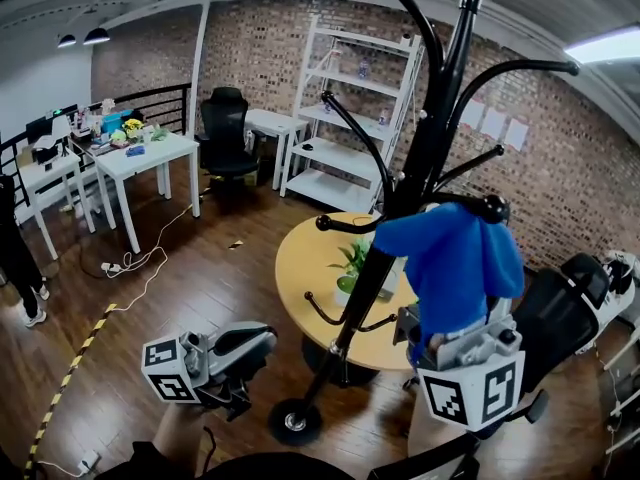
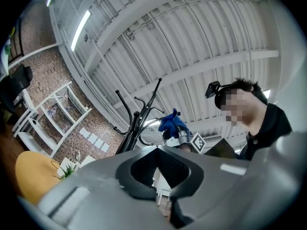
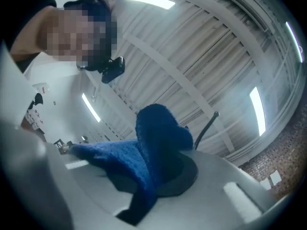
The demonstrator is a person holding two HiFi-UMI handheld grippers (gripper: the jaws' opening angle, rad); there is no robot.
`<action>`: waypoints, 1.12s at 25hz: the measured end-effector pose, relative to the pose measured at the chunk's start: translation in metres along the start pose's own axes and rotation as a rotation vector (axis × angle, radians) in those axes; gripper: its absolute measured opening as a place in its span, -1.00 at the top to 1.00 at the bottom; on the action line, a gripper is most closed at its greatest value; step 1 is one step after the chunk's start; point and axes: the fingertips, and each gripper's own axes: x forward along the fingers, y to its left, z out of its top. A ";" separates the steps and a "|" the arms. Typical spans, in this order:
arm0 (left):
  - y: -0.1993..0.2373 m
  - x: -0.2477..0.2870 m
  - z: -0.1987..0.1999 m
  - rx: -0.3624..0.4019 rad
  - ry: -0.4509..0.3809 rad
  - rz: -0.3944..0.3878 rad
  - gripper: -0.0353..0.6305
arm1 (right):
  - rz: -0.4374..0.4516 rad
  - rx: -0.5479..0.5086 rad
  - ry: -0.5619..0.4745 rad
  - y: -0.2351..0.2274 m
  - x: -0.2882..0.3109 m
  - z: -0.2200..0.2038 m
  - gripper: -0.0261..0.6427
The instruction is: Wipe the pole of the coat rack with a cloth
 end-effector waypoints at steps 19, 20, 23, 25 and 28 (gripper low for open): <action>0.012 -0.018 -0.021 -0.091 0.030 0.048 0.89 | -0.119 0.201 0.669 0.006 -0.132 -0.248 0.85; 0.012 -0.017 -0.023 -0.099 0.035 0.045 0.89 | -0.124 0.241 0.719 0.010 -0.149 -0.262 0.85; 0.014 -0.014 -0.028 -0.120 0.040 0.040 0.89 | -0.145 0.344 0.865 0.028 -0.200 -0.304 0.85; 0.016 -0.011 -0.032 -0.134 0.041 0.034 0.89 | -0.159 0.407 0.946 0.036 -0.223 -0.322 0.85; 0.018 -0.006 -0.038 -0.153 0.044 0.018 0.89 | -0.121 0.474 1.091 0.042 -0.241 -0.338 0.85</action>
